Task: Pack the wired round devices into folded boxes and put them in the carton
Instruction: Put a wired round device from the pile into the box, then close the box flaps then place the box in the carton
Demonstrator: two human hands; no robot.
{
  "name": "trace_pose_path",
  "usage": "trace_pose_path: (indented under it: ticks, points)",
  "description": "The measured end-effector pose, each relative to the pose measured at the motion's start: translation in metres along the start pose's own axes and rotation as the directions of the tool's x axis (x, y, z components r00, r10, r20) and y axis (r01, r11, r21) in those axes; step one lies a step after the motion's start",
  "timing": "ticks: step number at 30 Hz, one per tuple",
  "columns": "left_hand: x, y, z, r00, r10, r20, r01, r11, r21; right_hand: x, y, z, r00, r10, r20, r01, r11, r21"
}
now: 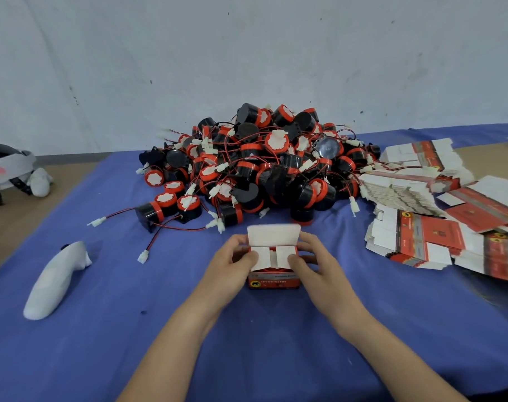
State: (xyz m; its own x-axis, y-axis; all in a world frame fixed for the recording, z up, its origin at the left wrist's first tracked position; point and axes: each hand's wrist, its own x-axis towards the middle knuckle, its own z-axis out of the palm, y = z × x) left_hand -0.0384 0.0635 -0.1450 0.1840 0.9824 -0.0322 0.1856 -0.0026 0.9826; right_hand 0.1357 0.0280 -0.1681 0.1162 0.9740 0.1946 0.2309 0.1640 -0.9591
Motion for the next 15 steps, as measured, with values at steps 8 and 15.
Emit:
trace_pose_path:
  ticks: [8, 15]
  points:
    - [0.002, -0.001, -0.001, 0.997, 0.033, -0.074, -0.036, 0.998, -0.043, 0.003, 0.0, -0.007, 0.997, 0.066, 0.026, -0.067, 0.997, 0.027]
    - [-0.003, -0.004, 0.0, 0.994, 0.087, -0.07, -0.08, 0.992, 0.101, 0.004, 0.002, -0.021, 0.985, 0.064, 0.163, -0.052, 0.996, -0.078]
